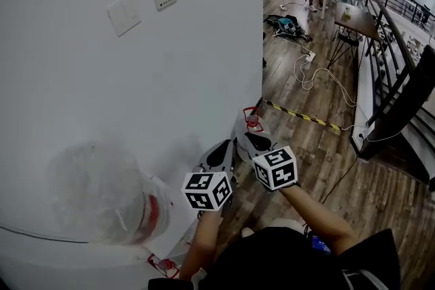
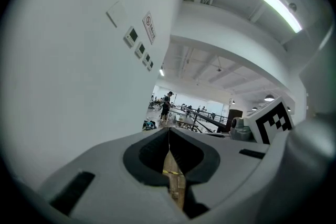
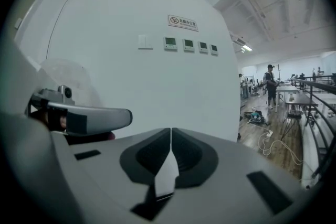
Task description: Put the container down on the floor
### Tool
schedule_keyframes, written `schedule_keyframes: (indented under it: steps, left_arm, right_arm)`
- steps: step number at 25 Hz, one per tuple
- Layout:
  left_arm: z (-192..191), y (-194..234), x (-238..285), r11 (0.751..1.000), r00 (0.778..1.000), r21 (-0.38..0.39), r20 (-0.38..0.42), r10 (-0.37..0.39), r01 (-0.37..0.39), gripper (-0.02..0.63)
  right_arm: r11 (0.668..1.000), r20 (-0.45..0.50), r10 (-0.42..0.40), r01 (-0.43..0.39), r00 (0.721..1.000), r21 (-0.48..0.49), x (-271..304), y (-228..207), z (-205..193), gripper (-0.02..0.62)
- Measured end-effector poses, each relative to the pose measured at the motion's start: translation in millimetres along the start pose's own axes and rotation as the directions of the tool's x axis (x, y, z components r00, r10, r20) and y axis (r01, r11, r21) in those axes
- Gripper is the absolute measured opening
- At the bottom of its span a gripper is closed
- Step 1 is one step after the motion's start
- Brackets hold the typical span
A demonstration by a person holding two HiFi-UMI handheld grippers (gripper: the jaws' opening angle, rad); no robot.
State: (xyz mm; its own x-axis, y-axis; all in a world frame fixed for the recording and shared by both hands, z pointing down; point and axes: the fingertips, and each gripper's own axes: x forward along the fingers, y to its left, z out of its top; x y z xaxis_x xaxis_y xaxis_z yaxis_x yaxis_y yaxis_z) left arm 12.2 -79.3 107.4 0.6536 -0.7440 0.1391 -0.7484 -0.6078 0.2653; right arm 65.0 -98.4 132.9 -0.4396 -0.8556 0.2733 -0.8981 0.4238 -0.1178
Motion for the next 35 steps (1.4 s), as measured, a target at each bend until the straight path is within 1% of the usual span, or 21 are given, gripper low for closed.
schedule_keyframes:
  steps: [5, 8, 14, 18, 24, 28, 33, 35]
  left_arm:
    - [5.5, -12.0, 0.5, 0.999, 1.000, 0.035, 0.010, 0.005, -0.005, 0.020]
    - [6.5, -20.7, -0.1, 1.000, 1.000, 0.030, 0.017, 0.008, -0.008, 0.020]
    - [4.4, -54.1, -0.4, 1.000, 1.000, 0.031, 0.026, -0.002, 0.002, 0.020]
    - [1.3, -74.3, -6.1, 1.000, 0.999, 0.008, 0.038, 0.011, -0.011, 0.020]
    - [-3.6, -111.7, -19.4, 1.000, 0.999, 0.017, 0.039, 0.024, -0.025, 0.020]
    - [-6.8, -129.9, -33.8, 0.999, 0.998, 0.020, 0.044, 0.042, -0.043, 0.020]
    - [-11.0, -156.1, -50.4, 0.998, 0.996, 0.029, 0.060, 0.061, -0.063, 0.020]
    - [-13.1, -164.6, -54.6, 0.998, 0.996, 0.025, 0.064, 0.064, -0.066, 0.020]
  right_arm:
    - [1.000, 0.022, -0.005, 0.005, 1.000, -0.003, -15.0, -9.5, 5.0, 0.032]
    - [1.000, 0.028, 0.004, -0.004, 1.000, -0.006, -26.4, -12.1, 5.4, 0.034]
    - [0.999, 0.041, 0.029, -0.029, 0.999, -0.014, -51.7, -18.9, 9.3, 0.032]
    - [0.998, 0.052, 0.054, -0.053, 0.997, -0.025, -73.1, -18.4, 10.4, 0.034]
    - [0.997, 0.072, 0.076, -0.075, 0.994, -0.028, -107.7, -22.0, 13.6, 0.034]
    - [0.995, 0.097, 0.102, -0.100, 0.990, -0.025, -128.6, -15.4, 18.9, 0.034]
    - [0.986, 0.130, 0.161, -0.154, 0.978, -0.060, -160.6, 0.0, 20.9, 0.032]
    - [0.984, 0.143, 0.173, -0.164, 0.975, -0.069, -170.8, 2.5, 22.3, 0.032]
